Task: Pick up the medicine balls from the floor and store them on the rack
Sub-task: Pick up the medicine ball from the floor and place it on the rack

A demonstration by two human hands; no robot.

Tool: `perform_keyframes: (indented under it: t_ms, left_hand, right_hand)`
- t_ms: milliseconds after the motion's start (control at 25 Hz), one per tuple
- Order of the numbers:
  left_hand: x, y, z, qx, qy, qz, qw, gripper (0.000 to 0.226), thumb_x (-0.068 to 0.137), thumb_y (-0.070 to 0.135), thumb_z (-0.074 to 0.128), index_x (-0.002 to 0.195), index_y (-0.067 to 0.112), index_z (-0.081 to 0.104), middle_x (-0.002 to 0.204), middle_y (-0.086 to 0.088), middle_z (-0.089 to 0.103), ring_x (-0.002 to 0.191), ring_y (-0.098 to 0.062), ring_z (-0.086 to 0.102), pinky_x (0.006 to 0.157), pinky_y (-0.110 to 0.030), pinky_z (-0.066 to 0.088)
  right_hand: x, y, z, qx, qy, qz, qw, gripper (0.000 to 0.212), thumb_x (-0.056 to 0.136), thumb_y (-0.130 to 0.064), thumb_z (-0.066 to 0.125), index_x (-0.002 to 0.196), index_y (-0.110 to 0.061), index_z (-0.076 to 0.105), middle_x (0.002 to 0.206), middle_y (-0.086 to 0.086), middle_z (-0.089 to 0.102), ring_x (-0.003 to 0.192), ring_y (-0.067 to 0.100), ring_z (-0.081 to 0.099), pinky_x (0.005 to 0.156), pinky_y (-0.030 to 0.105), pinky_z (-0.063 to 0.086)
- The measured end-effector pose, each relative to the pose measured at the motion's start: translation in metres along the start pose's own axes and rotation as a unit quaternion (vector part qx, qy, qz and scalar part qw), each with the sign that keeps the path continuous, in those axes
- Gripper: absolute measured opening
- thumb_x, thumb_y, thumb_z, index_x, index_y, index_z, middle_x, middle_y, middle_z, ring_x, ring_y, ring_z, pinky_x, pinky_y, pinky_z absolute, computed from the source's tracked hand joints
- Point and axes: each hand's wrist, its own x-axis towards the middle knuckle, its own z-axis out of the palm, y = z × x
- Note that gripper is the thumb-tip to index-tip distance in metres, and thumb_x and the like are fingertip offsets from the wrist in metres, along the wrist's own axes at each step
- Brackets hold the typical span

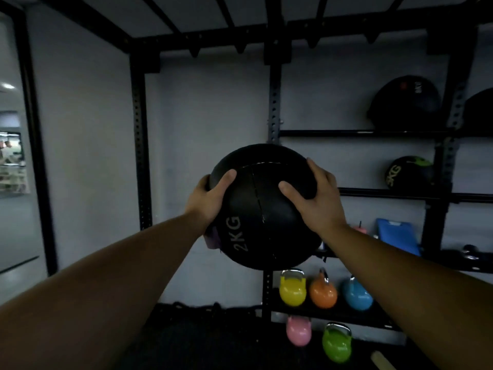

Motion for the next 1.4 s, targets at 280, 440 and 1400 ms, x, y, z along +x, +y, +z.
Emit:
perform_keyframes:
  t_ms: [280,440,1400]
  left_hand:
    - [0.076,0.043,0.123,-0.016,-0.035,0.075,0.996,0.095,0.06,0.09,0.064,0.136,0.032,0.065,0.123,-0.003,0.075,0.107,-0.026,0.071,0.098,-0.045,0.059]
    - [0.15,0.038,0.189,-0.019,-0.024,0.101,0.994,0.07,0.078,0.079,0.069,0.132,0.035,0.061,0.122,-0.002,0.071,0.112,-0.029,0.068,0.097,-0.044,0.056]
    - [0.661,-0.17,0.429,0.024,-0.014,0.087,0.996,0.125,0.056,0.1,0.064,0.159,0.032,0.047,0.15,-0.001,0.063,0.134,-0.027,0.062,0.113,-0.042,0.051]
  right_hand:
    - [0.099,0.056,-0.081,-0.049,0.07,-0.056,0.995,0.11,0.064,-0.096,0.056,0.159,-0.045,0.028,0.159,0.003,0.032,0.145,0.032,0.037,0.119,0.054,0.036]
    - [0.177,0.111,-0.088,-0.051,0.082,-0.075,0.993,0.117,0.062,-0.099,0.053,0.16,-0.041,0.028,0.163,0.002,0.029,0.148,0.031,0.034,0.118,0.054,0.036]
    - [0.567,0.526,0.101,-0.027,0.072,-0.035,0.996,0.1,0.07,-0.087,0.061,0.158,-0.05,0.028,0.159,0.002,0.031,0.144,0.036,0.037,0.118,0.056,0.036]
